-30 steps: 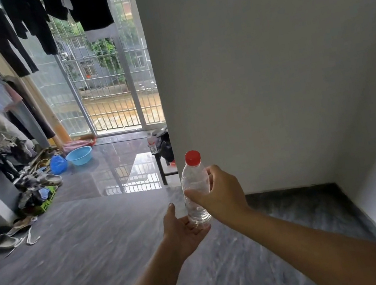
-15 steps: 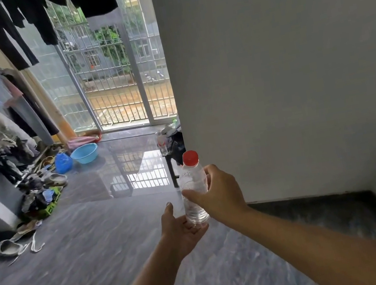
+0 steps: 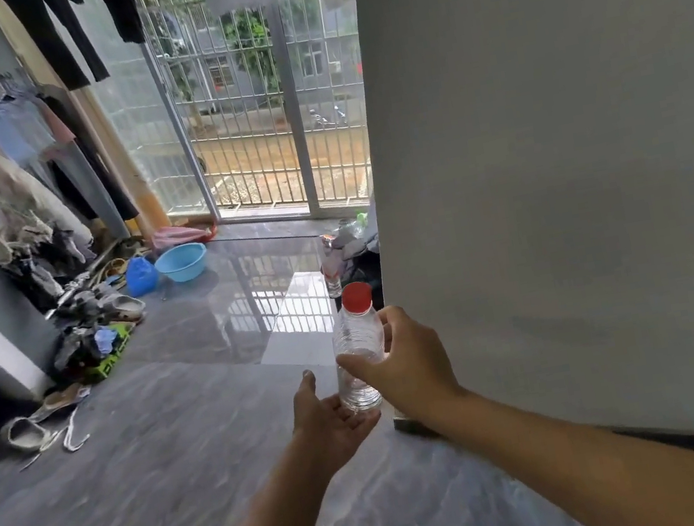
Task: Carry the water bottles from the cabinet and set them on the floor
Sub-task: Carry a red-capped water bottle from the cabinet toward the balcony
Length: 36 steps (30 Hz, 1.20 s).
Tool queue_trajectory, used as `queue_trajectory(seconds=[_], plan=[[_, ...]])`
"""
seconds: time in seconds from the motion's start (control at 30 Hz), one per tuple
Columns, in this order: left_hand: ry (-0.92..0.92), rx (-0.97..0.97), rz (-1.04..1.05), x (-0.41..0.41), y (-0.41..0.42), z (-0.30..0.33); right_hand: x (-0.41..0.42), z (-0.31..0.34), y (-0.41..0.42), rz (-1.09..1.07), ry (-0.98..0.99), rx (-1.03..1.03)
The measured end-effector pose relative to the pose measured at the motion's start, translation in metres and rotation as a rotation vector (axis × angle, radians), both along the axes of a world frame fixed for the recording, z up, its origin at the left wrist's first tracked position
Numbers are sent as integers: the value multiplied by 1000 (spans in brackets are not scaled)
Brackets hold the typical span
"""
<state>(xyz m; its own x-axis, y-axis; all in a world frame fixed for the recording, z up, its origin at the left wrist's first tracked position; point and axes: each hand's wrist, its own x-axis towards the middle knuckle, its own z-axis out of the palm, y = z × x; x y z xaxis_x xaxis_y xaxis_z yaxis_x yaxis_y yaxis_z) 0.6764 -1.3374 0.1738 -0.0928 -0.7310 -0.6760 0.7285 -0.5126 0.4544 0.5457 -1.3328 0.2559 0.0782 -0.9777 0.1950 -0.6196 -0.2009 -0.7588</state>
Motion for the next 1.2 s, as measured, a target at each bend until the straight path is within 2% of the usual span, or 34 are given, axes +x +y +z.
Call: queue_trajectory(seconds=[0.33, 0.7, 1.0, 1.2], plan=[[32, -11, 8, 76, -133, -38, 74, -31, -126, 5, -25, 34], [5, 14, -102, 197, -262, -78, 186, -71, -240, -77, -77, 78], [20, 35, -134, 241, -324, -131, 230, -120, -292, -104, -83, 70], [-48, 103, -152, 251, -343, -199, 239, -187, -316, -82, -75, 110]])
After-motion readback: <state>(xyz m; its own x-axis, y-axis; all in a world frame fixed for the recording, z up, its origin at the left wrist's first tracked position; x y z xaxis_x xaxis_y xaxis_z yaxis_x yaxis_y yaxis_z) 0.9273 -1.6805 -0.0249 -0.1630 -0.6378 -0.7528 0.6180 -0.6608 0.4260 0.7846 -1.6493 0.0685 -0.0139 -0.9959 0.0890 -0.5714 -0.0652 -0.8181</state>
